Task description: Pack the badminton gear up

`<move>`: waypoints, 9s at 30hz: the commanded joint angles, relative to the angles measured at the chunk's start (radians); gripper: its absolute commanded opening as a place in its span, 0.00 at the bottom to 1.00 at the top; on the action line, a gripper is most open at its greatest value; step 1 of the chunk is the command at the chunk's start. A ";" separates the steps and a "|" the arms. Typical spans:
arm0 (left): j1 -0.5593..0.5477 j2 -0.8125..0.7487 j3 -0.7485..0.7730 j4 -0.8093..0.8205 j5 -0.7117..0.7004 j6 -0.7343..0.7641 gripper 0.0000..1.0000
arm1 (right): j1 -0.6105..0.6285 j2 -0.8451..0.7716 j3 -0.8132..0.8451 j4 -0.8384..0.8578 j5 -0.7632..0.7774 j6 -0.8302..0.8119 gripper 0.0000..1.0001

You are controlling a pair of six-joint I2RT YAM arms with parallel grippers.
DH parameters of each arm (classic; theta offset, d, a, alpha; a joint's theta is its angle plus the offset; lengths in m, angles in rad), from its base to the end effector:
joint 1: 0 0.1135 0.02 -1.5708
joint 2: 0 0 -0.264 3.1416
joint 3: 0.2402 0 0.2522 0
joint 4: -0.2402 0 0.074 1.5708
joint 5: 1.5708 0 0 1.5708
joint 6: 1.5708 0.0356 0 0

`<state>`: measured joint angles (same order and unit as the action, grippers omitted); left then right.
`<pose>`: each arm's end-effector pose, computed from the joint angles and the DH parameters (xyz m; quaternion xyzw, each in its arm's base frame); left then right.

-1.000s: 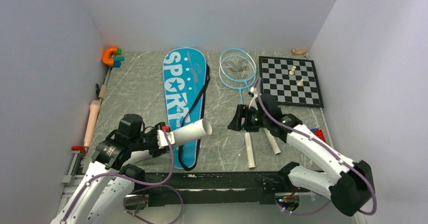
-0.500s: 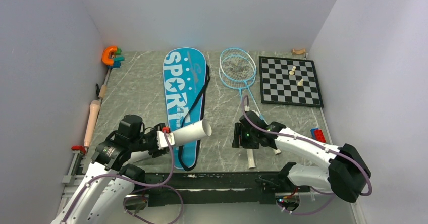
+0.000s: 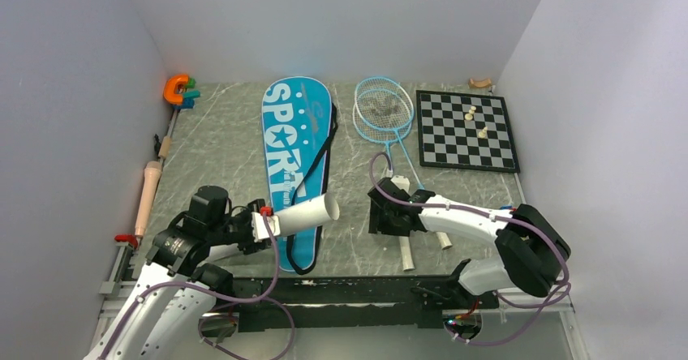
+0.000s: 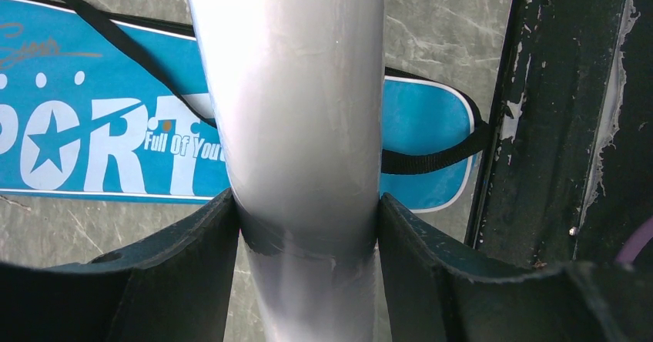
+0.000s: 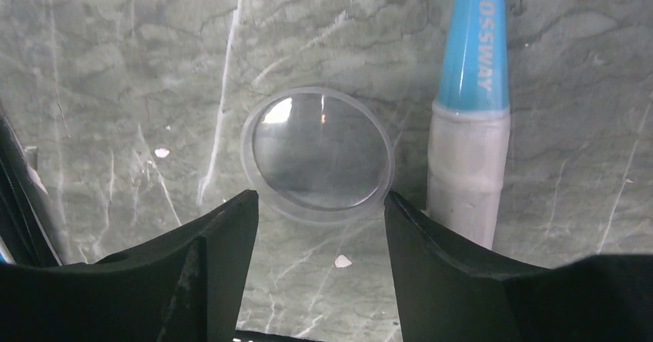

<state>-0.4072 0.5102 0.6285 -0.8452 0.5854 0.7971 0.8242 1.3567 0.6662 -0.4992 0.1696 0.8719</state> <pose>0.0870 -0.0590 0.2620 0.5921 0.6529 -0.1823 0.4357 0.1617 0.1659 0.1604 0.0394 0.9777 0.0865 0.1872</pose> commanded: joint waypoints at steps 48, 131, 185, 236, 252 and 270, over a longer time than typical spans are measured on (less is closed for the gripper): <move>-0.004 0.014 0.029 0.007 0.048 0.028 0.37 | -0.039 -0.052 0.093 0.041 0.063 -0.128 0.00; -0.004 0.010 0.045 0.005 0.079 0.047 0.36 | -0.110 -0.350 0.029 0.477 -0.718 -0.042 0.00; -0.004 0.019 0.051 0.011 0.071 0.040 0.36 | 0.069 -0.272 0.175 0.349 -0.443 -0.118 0.40; -0.004 0.024 0.073 0.027 0.080 0.028 0.35 | 0.186 -0.313 0.216 0.298 -0.300 -0.140 0.25; -0.004 0.052 0.075 0.095 0.003 -0.058 0.37 | 0.074 -0.264 0.312 0.273 -0.365 -0.177 0.37; 0.546 0.729 0.309 0.293 -0.338 -0.293 0.43 | -0.272 -0.305 0.342 0.069 -0.335 -0.273 0.67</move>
<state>0.1066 1.1709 0.8879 -0.6392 0.2943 0.5732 0.5568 1.0355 1.0439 -0.4103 -0.1802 0.6083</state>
